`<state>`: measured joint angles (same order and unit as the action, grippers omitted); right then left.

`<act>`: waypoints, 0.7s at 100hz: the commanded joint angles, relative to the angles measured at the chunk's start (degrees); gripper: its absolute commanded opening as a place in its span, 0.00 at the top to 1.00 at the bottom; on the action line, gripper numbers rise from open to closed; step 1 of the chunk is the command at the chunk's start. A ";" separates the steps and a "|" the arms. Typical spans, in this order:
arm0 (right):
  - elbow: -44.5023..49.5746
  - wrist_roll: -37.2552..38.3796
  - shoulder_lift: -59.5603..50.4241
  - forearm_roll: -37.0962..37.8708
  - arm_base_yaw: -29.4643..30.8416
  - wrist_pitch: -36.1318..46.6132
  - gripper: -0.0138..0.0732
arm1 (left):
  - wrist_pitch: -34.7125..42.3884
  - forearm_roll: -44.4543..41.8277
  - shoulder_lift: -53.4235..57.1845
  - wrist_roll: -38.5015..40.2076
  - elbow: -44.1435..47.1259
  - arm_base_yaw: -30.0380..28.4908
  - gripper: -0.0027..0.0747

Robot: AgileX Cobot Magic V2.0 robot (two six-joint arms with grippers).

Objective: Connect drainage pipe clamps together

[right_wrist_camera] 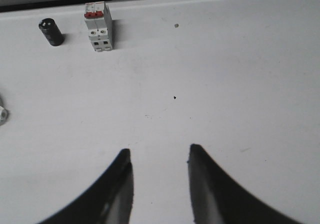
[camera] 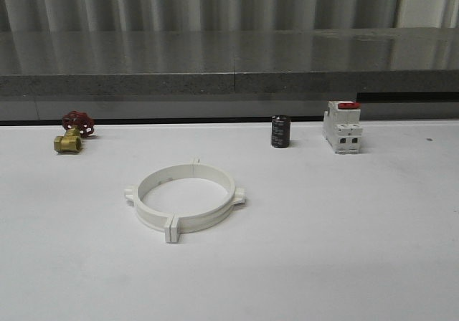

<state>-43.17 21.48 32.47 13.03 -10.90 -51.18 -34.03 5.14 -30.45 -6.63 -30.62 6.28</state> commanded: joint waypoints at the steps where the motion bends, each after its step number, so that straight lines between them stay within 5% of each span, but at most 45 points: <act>1: -1.33 -0.94 -0.85 0.71 0.28 3.34 0.73 | 4.10 0.77 -0.09 0.13 -1.57 -0.10 0.99; 10: -1.33 -0.94 -0.93 0.71 0.28 3.34 0.93 | 4.10 0.77 -0.09 0.13 -1.57 -0.10 0.99; 70: -1.33 -0.86 -0.93 0.71 0.28 3.47 0.92 | 4.10 0.77 -0.09 0.13 -1.57 -0.10 0.99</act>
<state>-43.17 21.39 31.43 13.03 -10.90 -51.38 -34.03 5.14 -30.45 -6.63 -30.62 6.28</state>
